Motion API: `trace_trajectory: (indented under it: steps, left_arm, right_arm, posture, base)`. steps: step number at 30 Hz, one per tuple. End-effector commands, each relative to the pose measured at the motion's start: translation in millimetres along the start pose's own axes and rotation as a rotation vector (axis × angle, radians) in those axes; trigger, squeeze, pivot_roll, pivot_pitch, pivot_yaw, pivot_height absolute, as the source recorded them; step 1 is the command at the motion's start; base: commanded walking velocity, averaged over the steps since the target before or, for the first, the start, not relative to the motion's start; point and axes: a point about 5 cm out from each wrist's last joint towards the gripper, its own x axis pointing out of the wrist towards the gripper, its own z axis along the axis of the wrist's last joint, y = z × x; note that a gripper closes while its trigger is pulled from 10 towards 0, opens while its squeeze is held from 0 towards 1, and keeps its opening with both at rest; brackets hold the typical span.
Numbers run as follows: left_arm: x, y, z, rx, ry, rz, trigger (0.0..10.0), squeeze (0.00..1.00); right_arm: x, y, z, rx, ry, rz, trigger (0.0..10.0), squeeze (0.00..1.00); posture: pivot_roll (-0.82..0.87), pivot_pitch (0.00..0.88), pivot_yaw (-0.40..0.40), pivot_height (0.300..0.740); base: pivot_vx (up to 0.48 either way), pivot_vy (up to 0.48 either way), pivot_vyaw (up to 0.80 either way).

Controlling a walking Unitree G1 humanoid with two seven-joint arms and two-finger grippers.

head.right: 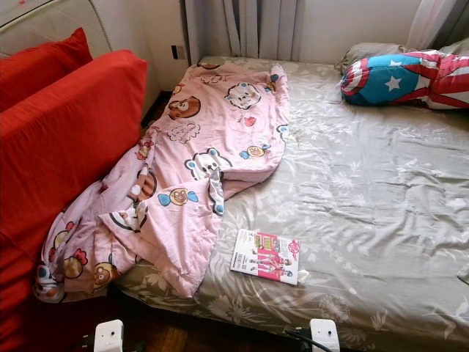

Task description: Clean up the room

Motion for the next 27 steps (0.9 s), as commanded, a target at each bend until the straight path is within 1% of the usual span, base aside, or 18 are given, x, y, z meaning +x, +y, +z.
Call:
trace_trajectory:
  steps: [1,3,4,5,7,8,9,13,14,15,18,27]
  left_arm:
    - [24.2,-46.6,90,0.103,0.016,-0.201,10.0,0.0]
    - [24.2,-47.4,91,0.11,0.016,-0.204,10.0,0.0]
    - [24.3,-47.8,91,0.099,0.015,-0.197,10.0,0.0]
    - [24.4,-48.8,92,0.076,0.013,-0.189,10.0,0.0]
    - [24.5,-50.0,93,0.063,0.012,-0.19,10.0,0.0]
    - [24.6,-50.4,96,0.074,0.008,-0.19,10.0,0.0]
    - [24.9,-50.9,99,0.066,-0.005,-0.18,10.0,0.0]
    - [25.2,-50.9,101,0.017,-0.009,-0.148,10.0,0.0]
    - [25.3,-51.1,102,0.01,-0.009,-0.143,10.0,0.0]
    - [25.3,-51.2,102,0.009,-0.009,-0.142,10.0,0.0]
    - [25.4,-51.9,103,0.015,-0.007,-0.141,10.0,0.0]
    - [25.4,-52.1,104,0.003,-0.01,-0.137,10.0,0.0]
  right_arm:
    - [11.0,-5.9,55,0.046,-0.077,0.125,10.0,0.0]
    - [11.1,-7.9,55,0.103,-0.084,0.087,10.0,0.0]
    - [11.2,-9.1,54,0.165,-0.088,0.062,10.0,0.0]
    - [11.2,-9.7,54,0.25,-0.096,0.047,10.0,0.0]
    - [11.3,-9.4,56,0.285,-0.105,0.056,10.0,0.0]
    - [11.5,-9.1,58,0.302,-0.114,0.064,10.0,0.0]
    - [11.8,-9.0,61,0.294,-0.12,0.074,10.0,0.0]
    - [12.2,-9.7,63,0.283,-0.112,0.077,10.0,0.0]
    - [12.4,-11.3,63,0.25,-0.102,0.061,10.0,0.0]
    - [12.5,-11.8,64,0.242,-0.1,0.056,10.0,0.0]
    - [12.5,-13.4,63,0.286,-0.096,0.029,10.0,0.0]
    - [12.7,-13.9,63,0.271,-0.087,0.029,10.0,0.0]
  posture:
    - [-0.13,0.0,0.035,0.74]
    - [-0.13,0.0,0.033,0.74]
    - [-0.13,0.0,0.025,0.74]
    - [-0.12,0.0,0.013,0.74]
    - [-0.12,0.0,0.01,0.74]
    - [-0.11,0.0,0.001,0.74]
    - [-0.11,0.0,-0.002,0.74]
    - [-0.1,0.0,-0.007,0.74]
    - [-0.1,0.0,-0.006,0.74]
    - [-0.1,0.0,-0.006,0.74]
    - [-0.1,0.0,-0.009,0.74]
    - [-0.1,0.0,-0.009,0.74]
  base:
    - [0.0,0.0,0.0]
    - [0.0,0.0,0.0]
    - [0.0,0.0,0.0]
    - [0.0,0.0,0.0]
    - [0.0,0.0,0.0]
    - [0.0,0.0,0.0]
    - [0.0,0.0,0.0]
    - [0.0,0.0,0.0]
    - [0.0,0.0,0.0]
    - [0.0,0.0,0.0]
    - [0.0,0.0,0.0]
    - [0.0,0.0,0.0]
